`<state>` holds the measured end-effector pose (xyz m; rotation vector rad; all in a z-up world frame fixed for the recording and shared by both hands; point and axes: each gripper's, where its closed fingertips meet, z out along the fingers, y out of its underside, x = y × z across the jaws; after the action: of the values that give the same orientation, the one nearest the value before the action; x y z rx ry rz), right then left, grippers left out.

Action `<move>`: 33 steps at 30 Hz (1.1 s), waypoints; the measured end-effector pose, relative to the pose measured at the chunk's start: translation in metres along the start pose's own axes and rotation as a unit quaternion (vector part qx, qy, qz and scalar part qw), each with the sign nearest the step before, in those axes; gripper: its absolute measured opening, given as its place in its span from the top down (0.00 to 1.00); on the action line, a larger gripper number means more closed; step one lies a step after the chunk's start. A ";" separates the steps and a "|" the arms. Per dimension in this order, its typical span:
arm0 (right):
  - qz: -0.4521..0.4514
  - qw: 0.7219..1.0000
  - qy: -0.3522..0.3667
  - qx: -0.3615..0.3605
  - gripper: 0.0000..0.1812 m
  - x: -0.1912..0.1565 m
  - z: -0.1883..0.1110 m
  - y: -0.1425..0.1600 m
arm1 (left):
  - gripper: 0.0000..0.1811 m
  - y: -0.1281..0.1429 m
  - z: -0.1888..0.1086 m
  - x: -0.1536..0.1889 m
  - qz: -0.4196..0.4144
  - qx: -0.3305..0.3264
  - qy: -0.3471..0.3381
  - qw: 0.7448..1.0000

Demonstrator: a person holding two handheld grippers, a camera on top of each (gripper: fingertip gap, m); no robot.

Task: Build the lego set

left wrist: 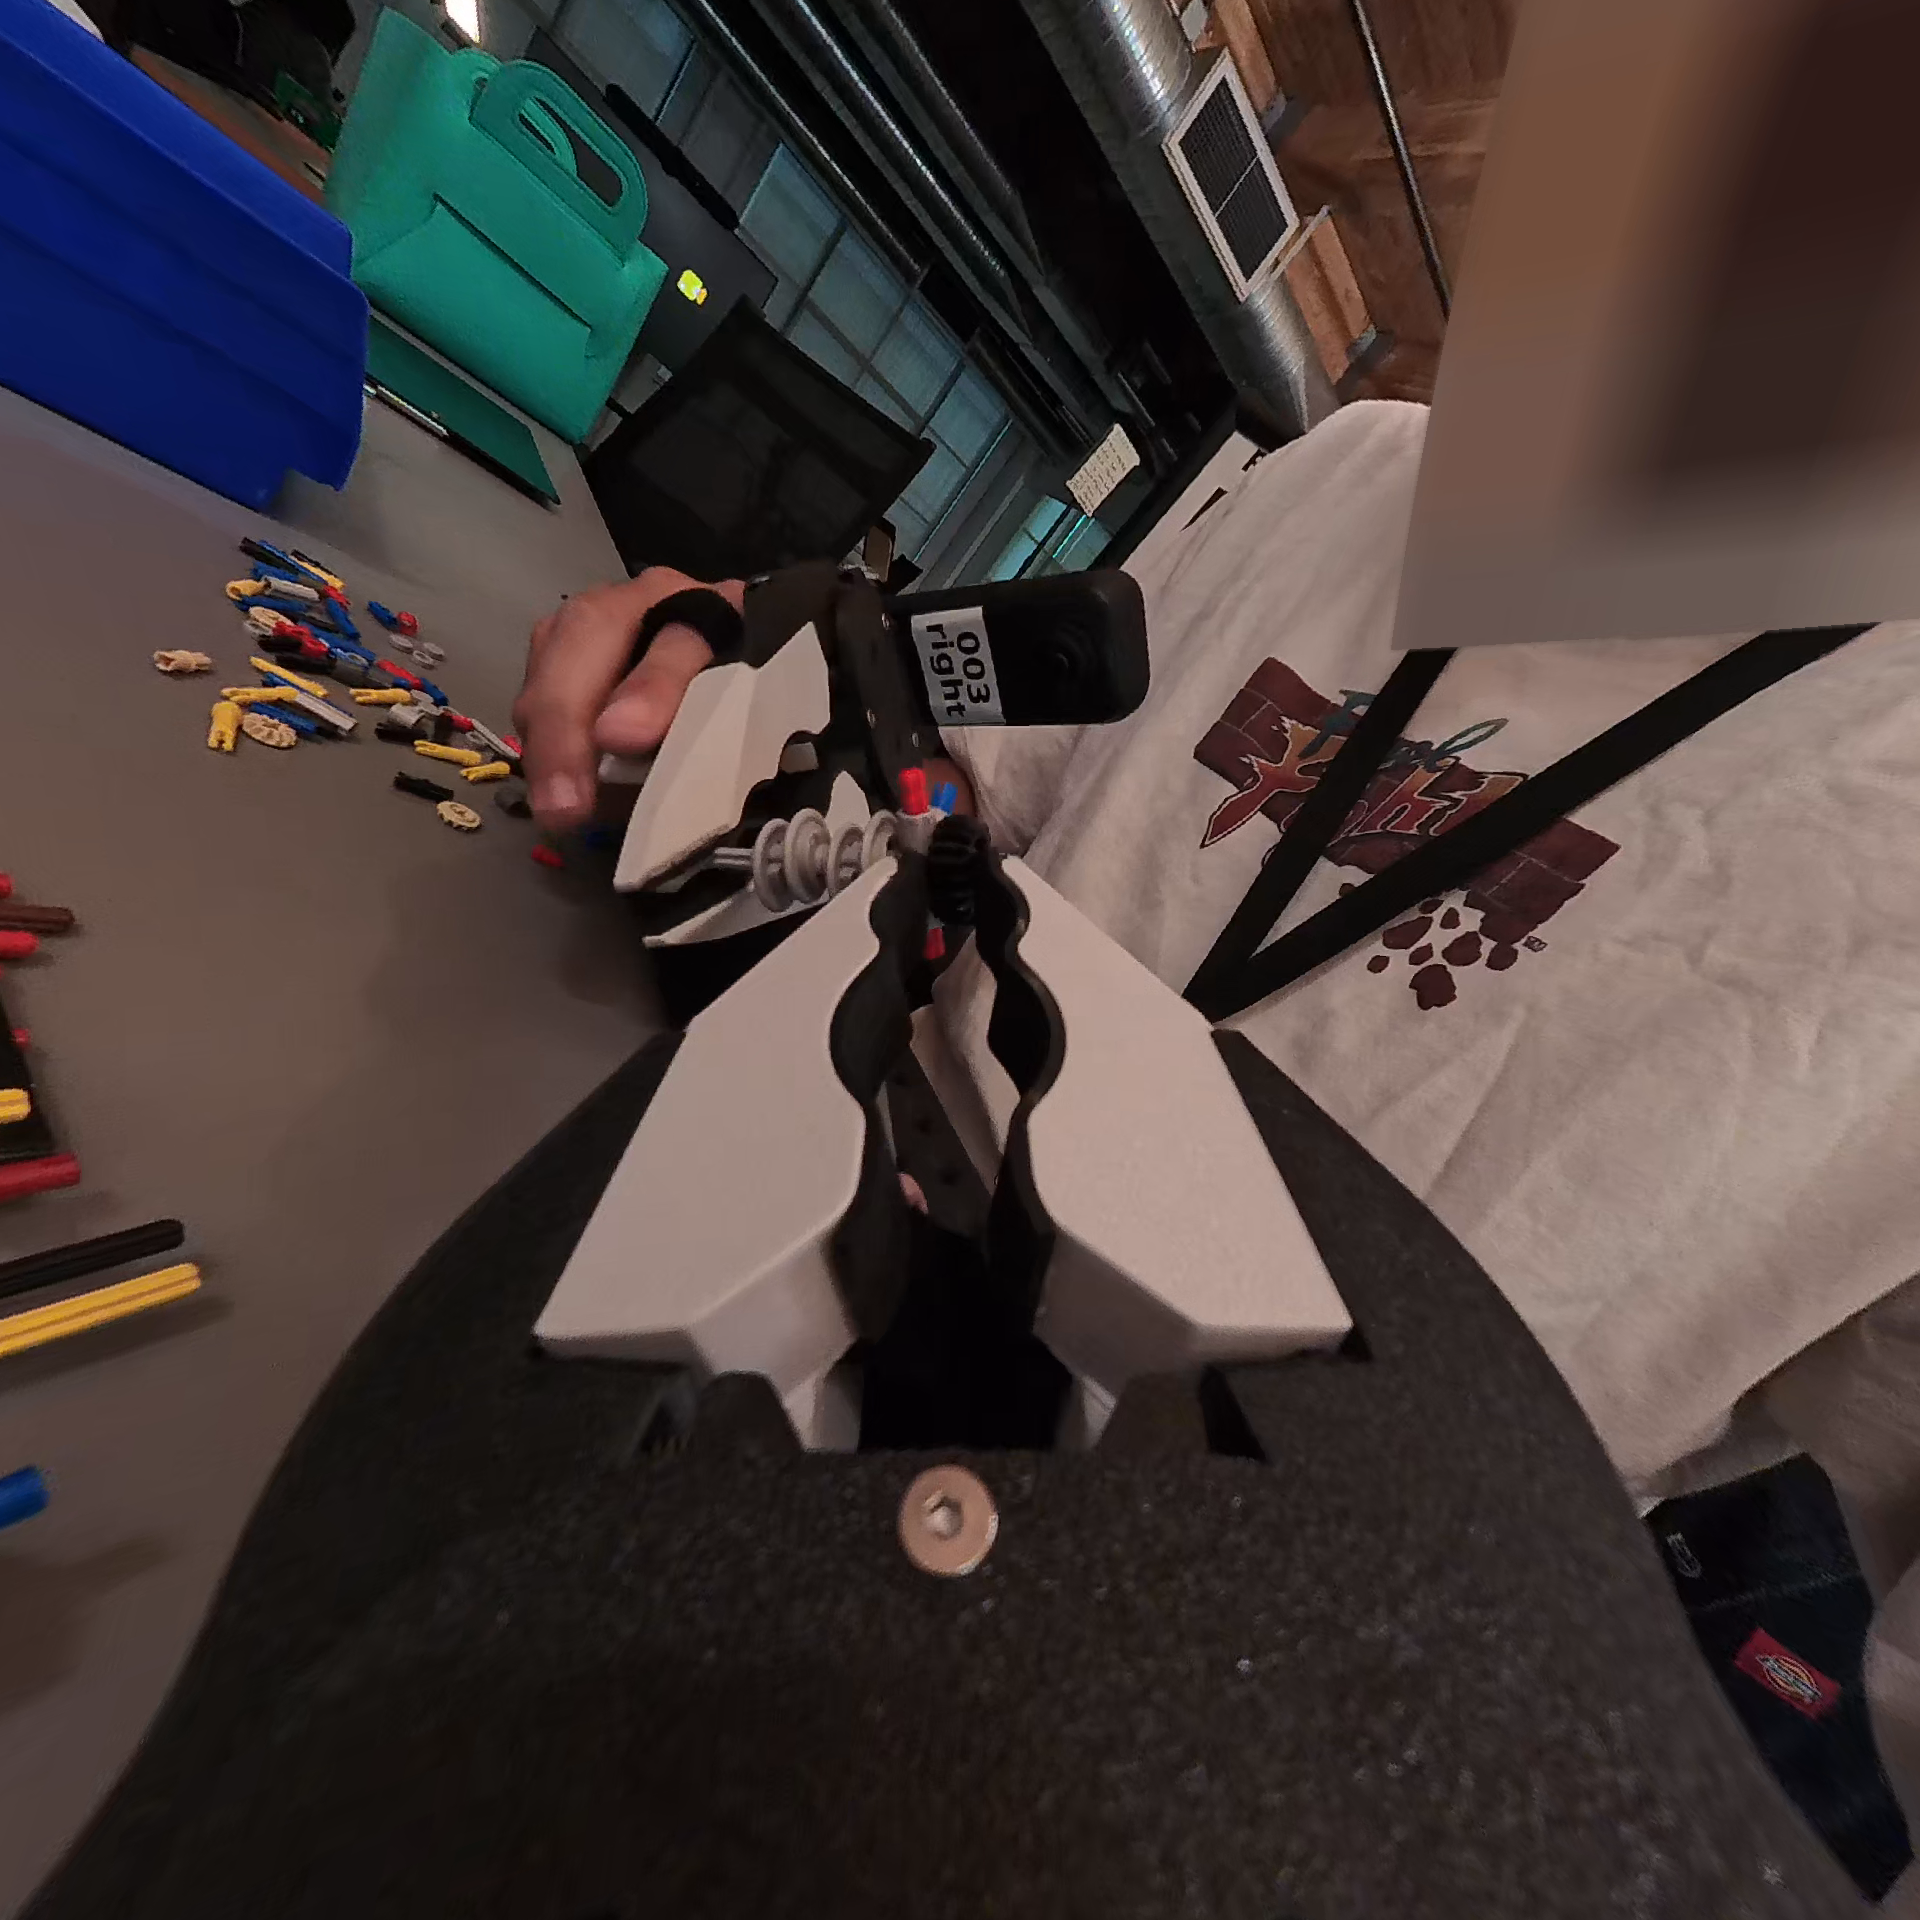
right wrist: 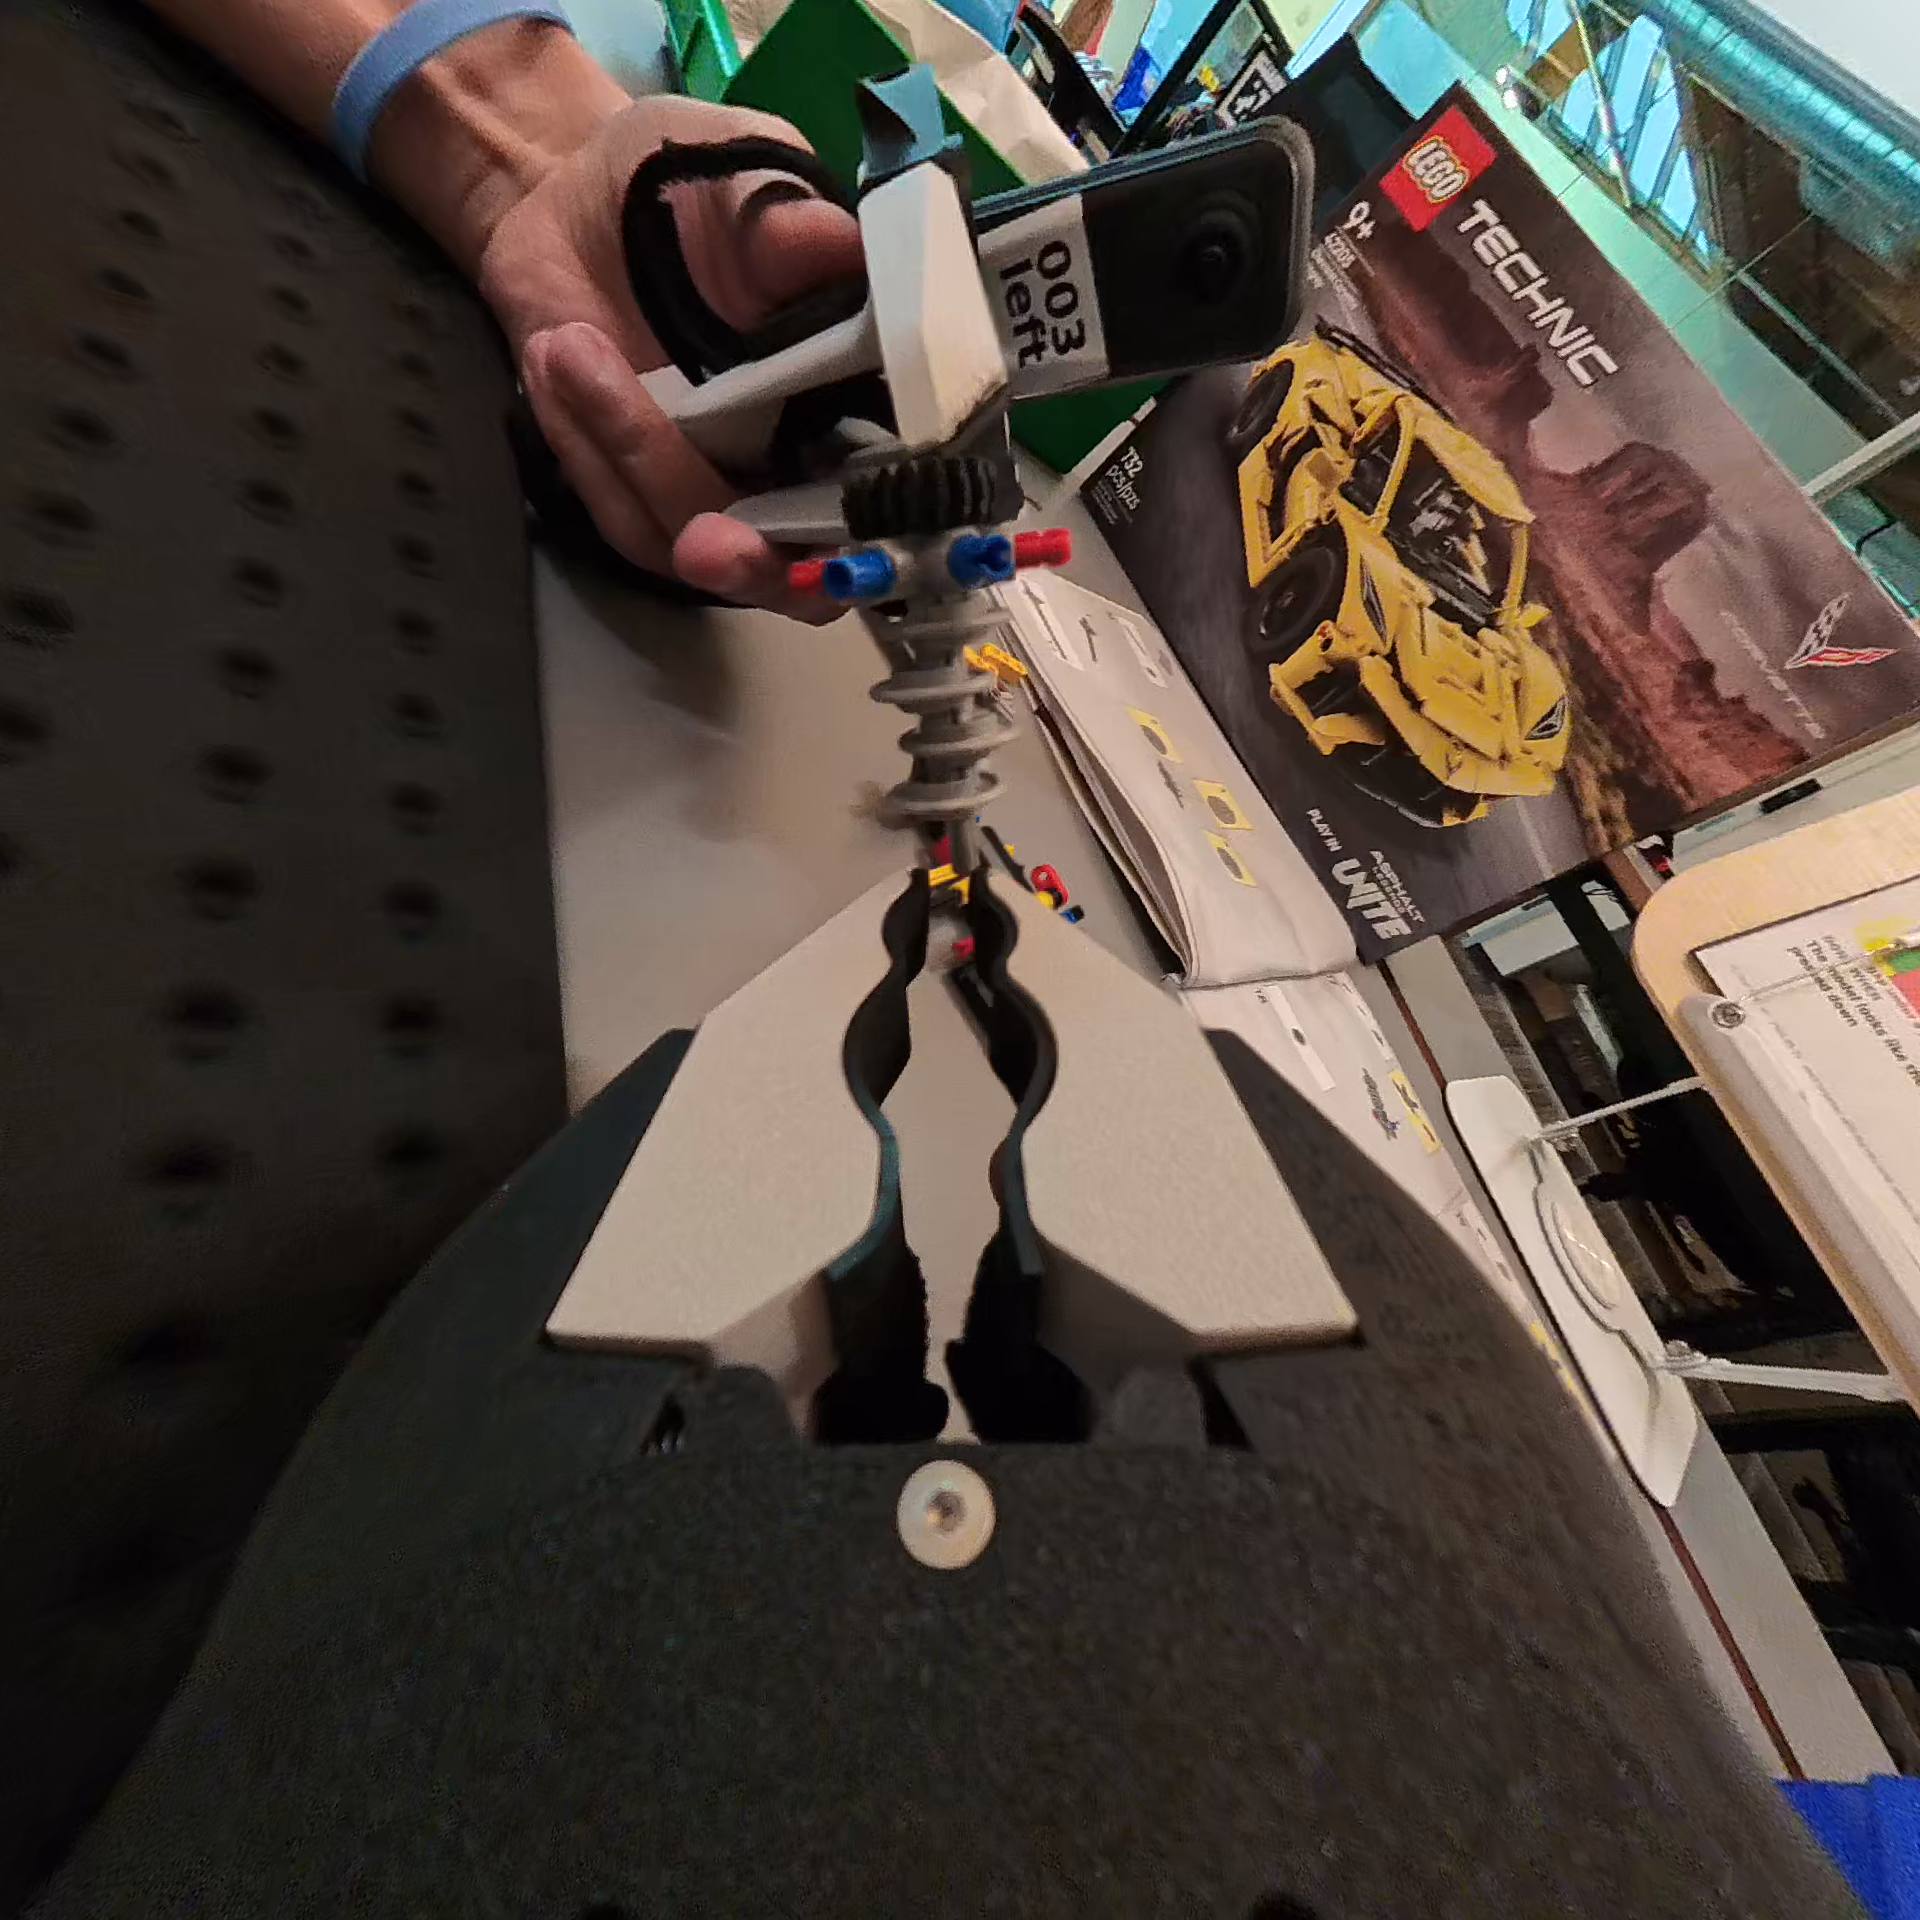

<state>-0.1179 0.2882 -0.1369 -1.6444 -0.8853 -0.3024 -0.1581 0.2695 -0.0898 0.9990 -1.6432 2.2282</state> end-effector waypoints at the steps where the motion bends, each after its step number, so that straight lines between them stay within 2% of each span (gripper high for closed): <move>1: 0.005 1.000 -0.002 0.000 0.97 0.000 0.000 0.000 | 0.96 0.000 0.000 0.000 0.000 0.001 -0.001 1.000; 7: 0.012 1.000 0.012 0.000 0.94 0.004 0.001 0.000 | 0.96 -0.003 -0.002 0.001 0.002 0.010 0.003 1.000; 11: -0.008 1.000 0.018 0.004 1.00 0.001 0.001 -0.003 | 0.96 -0.004 -0.002 0.002 -0.005 0.014 0.010 1.000; 14: -0.021 0.999 0.039 0.001 1.00 0.007 0.000 -0.002 | 0.96 -0.004 -0.002 0.001 -0.007 0.014 0.005 1.000; 18: -0.008 0.999 0.039 0.005 0.94 0.008 -0.001 -0.004 | 0.96 -0.004 -0.002 0.001 -0.008 0.013 0.006 1.000; 26: -0.002 1.000 0.022 0.013 0.99 0.003 0.000 -0.009 | 0.96 -0.006 -0.004 -0.004 -0.018 0.022 -0.004 1.000; 28: 0.019 1.000 0.018 -0.004 0.99 0.008 0.000 -0.001 | 0.95 -0.010 -0.007 -0.015 -0.013 0.033 -0.044 0.998; 30: 0.022 0.999 0.031 -0.031 0.99 0.012 0.002 0.012 | 0.91 -0.011 -0.012 -0.031 0.026 0.029 -0.119 0.992; 33: 0.021 0.995 0.041 -0.086 0.99 0.015 0.003 0.036 | 0.85 -0.007 -0.015 -0.048 0.121 -0.008 -0.240 0.963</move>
<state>-0.0843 0.2957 -0.1544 -1.7938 -0.7785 -0.4235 -0.1244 0.2966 -0.1170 1.4994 -2.0736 2.2320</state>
